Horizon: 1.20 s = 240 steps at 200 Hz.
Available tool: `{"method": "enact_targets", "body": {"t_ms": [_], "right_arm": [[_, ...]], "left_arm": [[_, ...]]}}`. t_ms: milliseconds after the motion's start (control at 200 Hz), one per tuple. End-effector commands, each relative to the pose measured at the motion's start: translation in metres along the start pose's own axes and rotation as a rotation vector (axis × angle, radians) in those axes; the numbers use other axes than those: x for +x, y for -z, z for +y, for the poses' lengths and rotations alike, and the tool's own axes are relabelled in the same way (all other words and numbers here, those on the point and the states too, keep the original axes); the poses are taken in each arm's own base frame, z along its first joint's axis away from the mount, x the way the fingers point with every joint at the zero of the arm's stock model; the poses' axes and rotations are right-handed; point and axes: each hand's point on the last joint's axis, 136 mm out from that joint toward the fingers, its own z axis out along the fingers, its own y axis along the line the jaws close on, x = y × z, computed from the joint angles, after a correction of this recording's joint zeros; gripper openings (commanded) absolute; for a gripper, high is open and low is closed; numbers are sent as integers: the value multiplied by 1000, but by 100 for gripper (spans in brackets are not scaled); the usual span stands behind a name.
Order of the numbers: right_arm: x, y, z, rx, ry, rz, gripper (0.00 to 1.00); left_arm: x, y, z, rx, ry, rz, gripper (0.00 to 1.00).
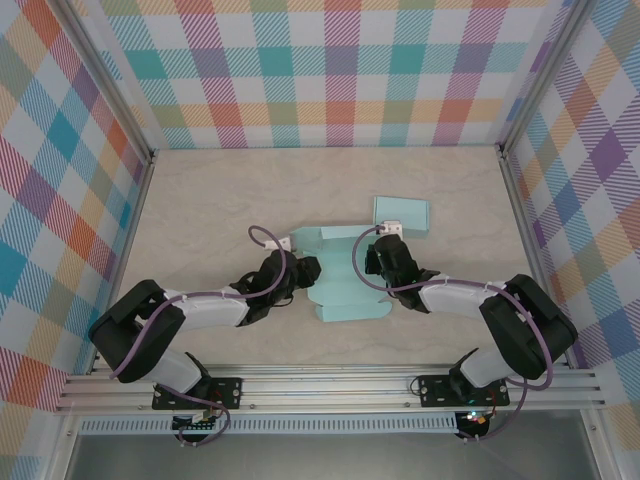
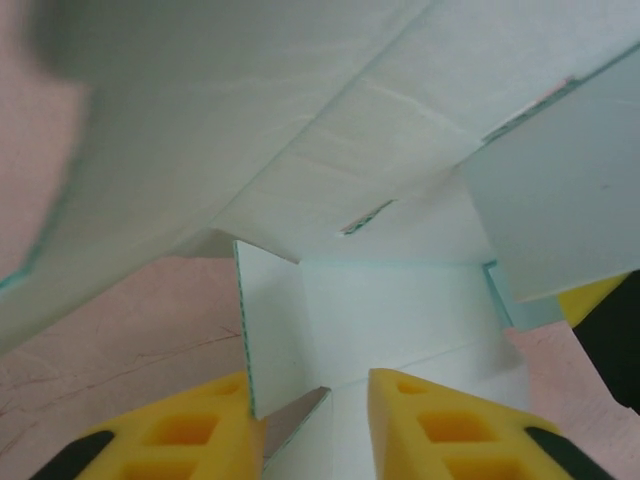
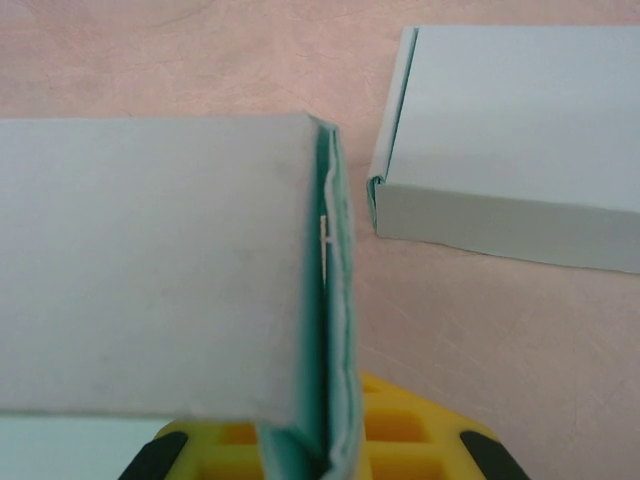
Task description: Fold the paper box
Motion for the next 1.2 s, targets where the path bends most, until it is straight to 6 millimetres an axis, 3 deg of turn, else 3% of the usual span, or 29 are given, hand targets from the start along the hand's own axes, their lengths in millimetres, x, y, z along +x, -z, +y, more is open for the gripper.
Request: {"method": "enact_targets", "body": {"t_ms": [0, 200, 420, 565, 855, 975, 1120, 1195], "right_arm": [[-1, 4, 2, -2, 1, -10, 0], [2, 2, 8, -15, 2, 0, 0], [6, 0, 17, -29, 5, 11, 0], [8, -1, 16, -21, -2, 15, 0], [8, -2, 5, 45, 1, 2, 0], [6, -3, 5, 48, 4, 0, 0], [7, -2, 6, 41, 0, -1, 0], [7, -2, 6, 37, -2, 1, 0]], "left_arm": [[-13, -2, -30, 88, -38, -32, 29], [-7, -12, -48, 156, -64, -9, 29], [1, -28, -45, 145, -42, 15, 28], [2, -25, -43, 147, -37, 15, 28], [1, 19, -21, 98, -88, 0, 37], [-4, 45, -23, 107, -136, 5, 39], [-21, 80, -30, 118, -186, -34, 38], [-36, 98, -24, 77, -203, -94, 38]]}}
